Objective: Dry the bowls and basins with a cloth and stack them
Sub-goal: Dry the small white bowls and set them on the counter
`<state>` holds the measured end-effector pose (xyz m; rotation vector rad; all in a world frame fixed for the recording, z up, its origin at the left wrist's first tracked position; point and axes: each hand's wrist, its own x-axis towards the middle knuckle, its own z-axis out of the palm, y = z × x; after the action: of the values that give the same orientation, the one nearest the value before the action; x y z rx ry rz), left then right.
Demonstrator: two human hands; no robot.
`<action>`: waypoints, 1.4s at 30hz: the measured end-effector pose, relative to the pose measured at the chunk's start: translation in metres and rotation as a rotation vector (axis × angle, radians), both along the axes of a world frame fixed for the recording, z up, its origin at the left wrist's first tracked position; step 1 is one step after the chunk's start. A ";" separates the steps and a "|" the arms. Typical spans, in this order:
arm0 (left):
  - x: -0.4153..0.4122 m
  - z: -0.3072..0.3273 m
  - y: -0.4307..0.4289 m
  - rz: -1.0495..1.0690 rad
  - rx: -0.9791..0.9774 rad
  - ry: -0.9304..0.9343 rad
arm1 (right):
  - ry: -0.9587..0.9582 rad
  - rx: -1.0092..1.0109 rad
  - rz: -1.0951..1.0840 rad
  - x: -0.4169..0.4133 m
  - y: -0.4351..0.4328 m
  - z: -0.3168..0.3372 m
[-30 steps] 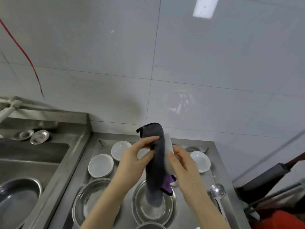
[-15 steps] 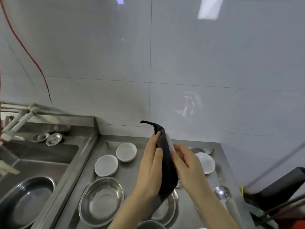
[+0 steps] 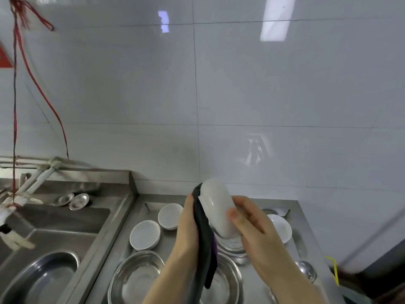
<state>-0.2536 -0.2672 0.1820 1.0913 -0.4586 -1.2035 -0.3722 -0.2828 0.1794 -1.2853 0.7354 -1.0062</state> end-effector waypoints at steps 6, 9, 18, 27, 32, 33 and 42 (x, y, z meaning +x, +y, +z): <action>-0.018 -0.028 -0.004 0.294 -0.177 -0.100 | -0.499 0.417 -0.044 0.033 -0.010 -0.011; -0.025 -0.038 0.004 0.315 -0.240 -0.515 | -0.545 0.496 0.000 0.040 -0.003 -0.010; 0.002 -0.039 -0.003 0.241 -0.271 -0.643 | -0.491 0.472 -0.070 0.031 -0.001 -0.006; -0.001 -0.054 0.008 0.261 -0.348 -1.043 | -0.341 0.339 -0.031 0.032 0.004 -0.006; 0.013 -0.037 0.002 0.174 -0.481 -1.120 | 0.021 0.061 -0.025 0.020 0.004 -0.001; 0.019 -0.032 -0.001 0.138 -0.483 -1.082 | 0.077 0.018 -0.018 0.016 0.005 0.000; 0.028 -0.032 -0.008 0.139 -0.270 -0.337 | -0.258 0.253 0.042 0.020 0.006 -0.008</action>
<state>-0.2259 -0.2756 0.1497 1.0740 -0.7680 -0.8099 -0.3518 -0.2771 0.1714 -0.9290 0.6123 -0.9881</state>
